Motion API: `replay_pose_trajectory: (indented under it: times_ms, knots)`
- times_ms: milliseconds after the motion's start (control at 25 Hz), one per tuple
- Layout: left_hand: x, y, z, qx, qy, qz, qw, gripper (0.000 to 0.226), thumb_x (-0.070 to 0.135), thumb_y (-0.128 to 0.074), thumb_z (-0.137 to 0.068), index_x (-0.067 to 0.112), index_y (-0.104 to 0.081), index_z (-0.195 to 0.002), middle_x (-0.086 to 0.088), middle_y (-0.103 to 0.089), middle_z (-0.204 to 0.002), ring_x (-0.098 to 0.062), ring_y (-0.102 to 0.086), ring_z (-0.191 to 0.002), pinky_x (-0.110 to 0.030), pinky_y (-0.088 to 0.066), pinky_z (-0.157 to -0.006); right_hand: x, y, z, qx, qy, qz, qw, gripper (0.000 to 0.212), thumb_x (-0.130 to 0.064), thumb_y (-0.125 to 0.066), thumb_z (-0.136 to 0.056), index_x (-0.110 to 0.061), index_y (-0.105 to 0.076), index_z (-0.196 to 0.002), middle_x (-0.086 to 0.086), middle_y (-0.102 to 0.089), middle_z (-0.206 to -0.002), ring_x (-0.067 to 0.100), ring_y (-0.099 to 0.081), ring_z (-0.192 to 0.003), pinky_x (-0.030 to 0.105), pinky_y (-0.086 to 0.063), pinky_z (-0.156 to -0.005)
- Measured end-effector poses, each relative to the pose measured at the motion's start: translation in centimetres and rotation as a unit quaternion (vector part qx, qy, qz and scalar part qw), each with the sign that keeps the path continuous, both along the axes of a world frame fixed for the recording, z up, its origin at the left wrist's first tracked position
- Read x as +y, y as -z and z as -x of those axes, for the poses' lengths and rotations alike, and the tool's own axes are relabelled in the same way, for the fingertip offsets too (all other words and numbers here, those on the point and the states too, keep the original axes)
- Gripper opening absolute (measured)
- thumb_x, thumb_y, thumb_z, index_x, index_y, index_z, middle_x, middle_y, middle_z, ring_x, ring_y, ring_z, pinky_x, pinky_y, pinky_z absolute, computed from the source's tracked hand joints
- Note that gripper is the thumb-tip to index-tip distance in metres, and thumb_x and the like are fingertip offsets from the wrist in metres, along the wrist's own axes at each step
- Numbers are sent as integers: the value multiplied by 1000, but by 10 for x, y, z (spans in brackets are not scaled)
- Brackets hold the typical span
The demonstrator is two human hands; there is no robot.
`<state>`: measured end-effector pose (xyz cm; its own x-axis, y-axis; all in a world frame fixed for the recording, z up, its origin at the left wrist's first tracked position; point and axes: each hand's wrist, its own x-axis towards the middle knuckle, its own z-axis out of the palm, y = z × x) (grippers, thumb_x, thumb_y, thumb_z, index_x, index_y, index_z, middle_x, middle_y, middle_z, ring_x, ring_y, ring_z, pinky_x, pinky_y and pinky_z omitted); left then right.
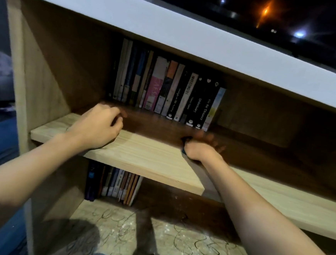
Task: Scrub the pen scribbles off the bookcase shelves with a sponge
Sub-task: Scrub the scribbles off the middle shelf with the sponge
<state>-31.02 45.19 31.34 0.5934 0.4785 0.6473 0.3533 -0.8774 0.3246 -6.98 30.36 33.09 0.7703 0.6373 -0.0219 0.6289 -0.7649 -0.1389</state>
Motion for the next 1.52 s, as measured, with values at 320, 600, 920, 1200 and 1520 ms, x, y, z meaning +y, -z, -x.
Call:
replay_pose_trajectory:
  times_ms: [320,600,920,1200,1520]
  knots:
    - [22,2,52,-97,-4,10,995,53,50,-27,-99,14,-63,-85,1,-61,-76,-9,-55,-74,-32,-39,-69,61,5,26,-144,-280,-132,940,30,-44,-47,-96,-25,-56,-117,9,-41,-132,29,-35,-128,39,-30,-102]
    - [20,5,58,-284,-31,-8,958,49,32,-23,-102,4,-63,-108,-1,-64,-97,-7,-59,-91,-15,-43,-80,189,6,63,-143,-266,-111,947,35,-35,-43,-98,-19,-58,-126,12,-59,-127,33,-52,-119,39,-38,-99]
    - [16,5,58,-296,-35,-21,954,43,33,-26,-101,6,-58,-114,2,-61,-95,-4,-56,-88,-12,-42,-77,159,-18,80,19,-529,-84,844,33,-25,-56,-95,-22,-54,-128,-1,-56,-132,7,-48,-118,22,-34,-99]
    - [16,2,58,-291,-33,-17,956,45,36,-28,-100,4,-58,-113,0,-63,-96,-10,-59,-90,-21,-46,-78,196,5,113,-11,-434,-59,899,45,-34,-30,-103,-21,-33,-146,11,-27,-154,32,-23,-142,39,-20,-115]
    - [10,4,59,-304,-29,-38,952,47,31,-24,-100,4,-55,-121,0,-62,-108,-7,-58,-103,-16,-43,-90,144,-14,80,91,-540,-113,829,38,-22,-46,-100,-19,-41,-137,3,-54,-134,10,-53,-118,17,-42,-97]
